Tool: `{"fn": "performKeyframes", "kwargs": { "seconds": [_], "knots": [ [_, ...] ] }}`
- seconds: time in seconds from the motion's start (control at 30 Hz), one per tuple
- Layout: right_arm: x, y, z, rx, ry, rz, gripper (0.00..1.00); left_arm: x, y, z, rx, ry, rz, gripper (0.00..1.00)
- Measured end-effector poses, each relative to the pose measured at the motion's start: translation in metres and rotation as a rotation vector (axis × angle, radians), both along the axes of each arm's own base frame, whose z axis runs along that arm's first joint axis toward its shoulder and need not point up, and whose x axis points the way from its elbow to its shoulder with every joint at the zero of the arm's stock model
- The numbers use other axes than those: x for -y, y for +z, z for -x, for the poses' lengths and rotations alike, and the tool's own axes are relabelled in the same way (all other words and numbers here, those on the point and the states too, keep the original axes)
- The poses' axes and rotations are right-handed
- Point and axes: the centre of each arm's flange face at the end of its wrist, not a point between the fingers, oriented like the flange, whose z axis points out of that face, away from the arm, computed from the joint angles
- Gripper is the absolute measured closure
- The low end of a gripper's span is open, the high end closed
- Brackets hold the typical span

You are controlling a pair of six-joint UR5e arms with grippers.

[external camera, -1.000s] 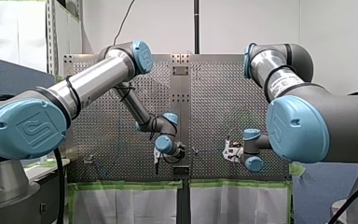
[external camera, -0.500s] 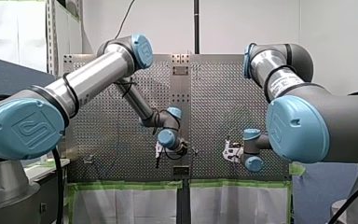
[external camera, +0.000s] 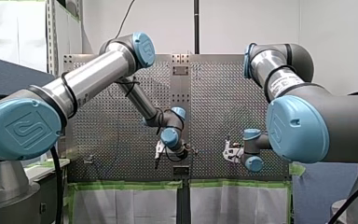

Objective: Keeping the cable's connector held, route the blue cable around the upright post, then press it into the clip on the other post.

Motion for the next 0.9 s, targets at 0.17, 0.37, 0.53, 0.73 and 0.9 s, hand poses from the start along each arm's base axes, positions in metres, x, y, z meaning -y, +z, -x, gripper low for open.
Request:
{"fn": "performKeyframes", "kwargs": {
  "seconds": [0.17, 0.37, 0.53, 0.73, 0.9],
  "knots": [
    [0.000, 0.000, 0.001, -0.001, 0.001, 0.000, 1.00, 0.007, 0.001, 0.007, 0.002, -0.010, -0.003, 0.00],
    [0.000, -0.001, 0.002, -0.005, 0.002, -0.005, 1.00, 0.011, 0.001, 0.013, 0.004, -0.007, -0.010, 0.00],
    [0.000, -0.001, 0.003, -0.009, 0.002, -0.007, 1.00, 0.006, 0.011, 0.015, 0.018, -0.003, 0.013, 0.00],
    [0.000, -0.001, 0.004, -0.011, 0.002, -0.010, 1.00, 0.004, 0.019, 0.034, 0.010, -0.035, 0.006, 0.00],
    [0.000, -0.002, 0.004, -0.012, 0.002, -0.014, 1.00, 0.001, 0.007, 0.053, -0.015, -0.049, -0.016, 0.00]
  ]
}}
